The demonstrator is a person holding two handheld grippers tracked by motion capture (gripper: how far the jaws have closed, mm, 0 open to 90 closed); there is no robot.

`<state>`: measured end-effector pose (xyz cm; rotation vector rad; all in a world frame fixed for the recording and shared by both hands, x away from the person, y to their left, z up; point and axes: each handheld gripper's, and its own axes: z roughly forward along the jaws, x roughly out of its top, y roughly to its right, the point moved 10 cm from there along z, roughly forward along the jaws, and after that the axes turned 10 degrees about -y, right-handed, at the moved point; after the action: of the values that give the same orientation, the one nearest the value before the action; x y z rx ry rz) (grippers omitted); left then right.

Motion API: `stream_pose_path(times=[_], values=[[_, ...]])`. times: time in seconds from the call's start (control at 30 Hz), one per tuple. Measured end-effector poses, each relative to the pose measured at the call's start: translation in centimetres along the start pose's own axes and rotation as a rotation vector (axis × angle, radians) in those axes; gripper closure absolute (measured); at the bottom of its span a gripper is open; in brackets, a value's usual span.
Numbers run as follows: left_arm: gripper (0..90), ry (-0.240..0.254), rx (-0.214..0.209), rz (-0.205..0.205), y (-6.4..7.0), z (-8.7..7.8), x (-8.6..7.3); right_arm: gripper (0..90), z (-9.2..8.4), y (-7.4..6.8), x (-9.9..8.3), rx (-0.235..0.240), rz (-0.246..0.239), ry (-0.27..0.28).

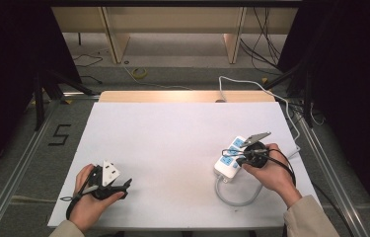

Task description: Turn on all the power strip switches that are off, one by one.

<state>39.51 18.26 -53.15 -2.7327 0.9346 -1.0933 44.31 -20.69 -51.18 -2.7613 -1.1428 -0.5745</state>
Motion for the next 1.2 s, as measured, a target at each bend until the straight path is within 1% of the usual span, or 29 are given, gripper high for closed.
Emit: stream_pose_path(times=[0.47,0.67,0.83,1.2], values=[[20.0,0.000,0.003,0.005,0.0,0.0,0.0,90.0,1.0,0.2,0.5,-0.001,-0.008,-0.026],[20.0,-0.001,0.003,0.005,0.0,0.0,0.0,90.0,1.3,0.0,0.7,0.003,-0.016,-0.039],[20.0,-0.002,0.003,0.006,0.0,0.1,0.0,90.0,1.4,0.0,0.7,0.006,-0.011,-0.052],[20.0,-0.001,0.004,0.007,0.0,0.0,0.1,90.0,1.5,-0.1,0.9,0.007,-0.015,-0.065]])
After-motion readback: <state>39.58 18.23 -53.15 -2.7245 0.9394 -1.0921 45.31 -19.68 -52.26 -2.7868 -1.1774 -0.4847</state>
